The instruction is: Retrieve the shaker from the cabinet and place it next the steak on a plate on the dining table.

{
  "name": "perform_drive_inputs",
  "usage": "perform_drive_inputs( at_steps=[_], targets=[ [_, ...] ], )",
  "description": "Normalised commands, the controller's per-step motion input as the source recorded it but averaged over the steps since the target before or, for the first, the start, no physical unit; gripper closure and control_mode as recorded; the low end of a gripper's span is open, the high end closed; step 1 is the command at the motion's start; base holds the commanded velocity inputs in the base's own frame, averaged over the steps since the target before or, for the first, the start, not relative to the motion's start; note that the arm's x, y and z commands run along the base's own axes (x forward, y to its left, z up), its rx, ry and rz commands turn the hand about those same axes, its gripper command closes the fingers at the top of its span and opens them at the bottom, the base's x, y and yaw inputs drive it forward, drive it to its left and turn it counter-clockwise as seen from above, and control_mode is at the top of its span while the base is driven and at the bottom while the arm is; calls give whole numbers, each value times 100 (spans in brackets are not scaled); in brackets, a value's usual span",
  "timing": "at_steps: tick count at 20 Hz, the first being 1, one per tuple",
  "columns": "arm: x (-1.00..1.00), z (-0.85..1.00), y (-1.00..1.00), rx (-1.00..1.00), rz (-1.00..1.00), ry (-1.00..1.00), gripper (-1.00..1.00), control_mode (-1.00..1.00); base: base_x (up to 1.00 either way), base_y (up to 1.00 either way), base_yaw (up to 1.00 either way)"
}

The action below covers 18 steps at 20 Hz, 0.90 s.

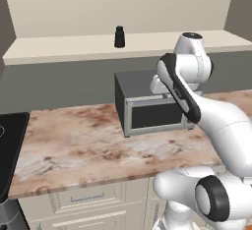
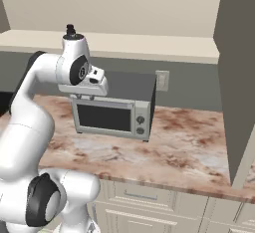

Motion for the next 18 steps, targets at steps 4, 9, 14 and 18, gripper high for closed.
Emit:
perform_drive_inputs(
  at_steps=[4, 9, 14, 18],
  targets=[
    [-51, 0, -1, 0, 0, -14, -100, -100, 0, 0, 0],
    [-80, 35, -1, 0, 0, -42, -100, -100, 0, 0, 0],
    [-54, 82, 0, 1, 5, -55, -100, -100, 0, 0, 0],
    [-22, 81, 4, 0, 6, -45, -100, -100, 0, 0, 0]
  ],
)
